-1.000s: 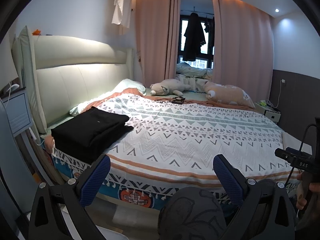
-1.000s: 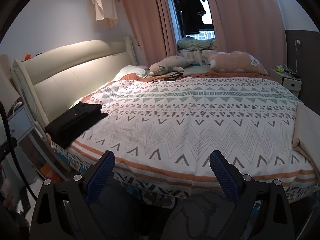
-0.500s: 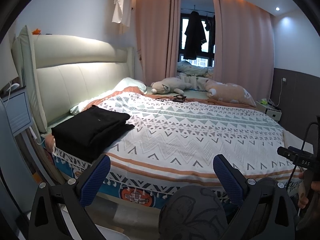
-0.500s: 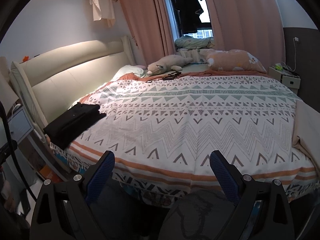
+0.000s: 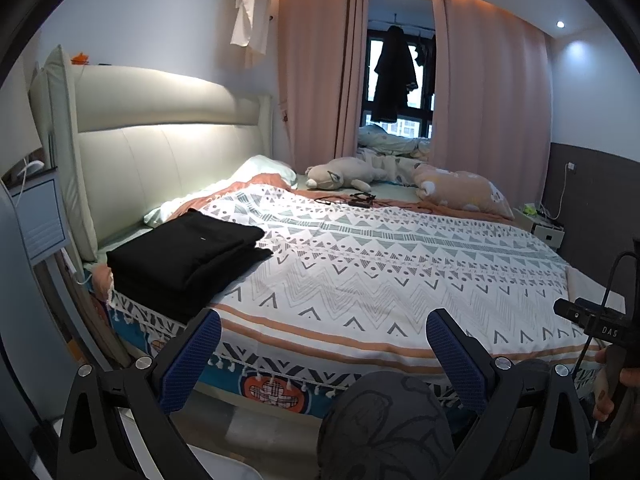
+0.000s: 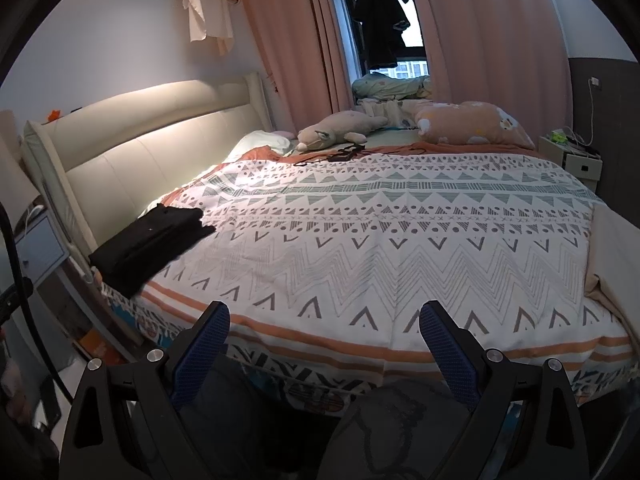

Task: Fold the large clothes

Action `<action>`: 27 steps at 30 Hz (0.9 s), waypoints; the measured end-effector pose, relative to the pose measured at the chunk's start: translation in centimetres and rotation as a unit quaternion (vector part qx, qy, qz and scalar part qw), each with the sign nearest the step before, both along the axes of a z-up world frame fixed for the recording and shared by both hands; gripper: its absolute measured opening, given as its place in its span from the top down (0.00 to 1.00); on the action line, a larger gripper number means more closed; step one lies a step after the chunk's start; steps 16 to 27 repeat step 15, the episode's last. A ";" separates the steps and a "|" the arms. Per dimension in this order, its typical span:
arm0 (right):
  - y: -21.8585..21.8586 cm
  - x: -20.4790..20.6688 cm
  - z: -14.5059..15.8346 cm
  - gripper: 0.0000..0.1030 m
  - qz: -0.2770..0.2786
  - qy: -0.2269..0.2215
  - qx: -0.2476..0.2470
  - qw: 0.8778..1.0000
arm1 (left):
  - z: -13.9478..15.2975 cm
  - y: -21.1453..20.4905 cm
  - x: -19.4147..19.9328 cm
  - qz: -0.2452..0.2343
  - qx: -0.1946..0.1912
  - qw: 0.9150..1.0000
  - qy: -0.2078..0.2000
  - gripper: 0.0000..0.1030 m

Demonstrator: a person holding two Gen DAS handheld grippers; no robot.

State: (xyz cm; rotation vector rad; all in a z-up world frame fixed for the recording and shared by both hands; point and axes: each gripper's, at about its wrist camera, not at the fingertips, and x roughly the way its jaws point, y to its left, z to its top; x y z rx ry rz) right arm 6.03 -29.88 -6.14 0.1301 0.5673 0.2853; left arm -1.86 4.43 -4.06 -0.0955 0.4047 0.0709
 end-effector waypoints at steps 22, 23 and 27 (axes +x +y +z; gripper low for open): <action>-0.5 -1.2 0.0 0.07 -0.012 0.002 0.003 1.000 | 0.2 0.2 -1.4 0.002 0.000 1.000 -0.015 0.01; -0.5 -1.2 0.0 0.07 -0.012 0.002 0.003 1.000 | 0.2 0.2 -1.4 0.002 0.000 1.000 -0.015 0.01; -0.5 -1.2 0.0 0.07 -0.012 0.002 0.003 1.000 | 0.2 0.2 -1.4 0.002 0.000 1.000 -0.015 0.01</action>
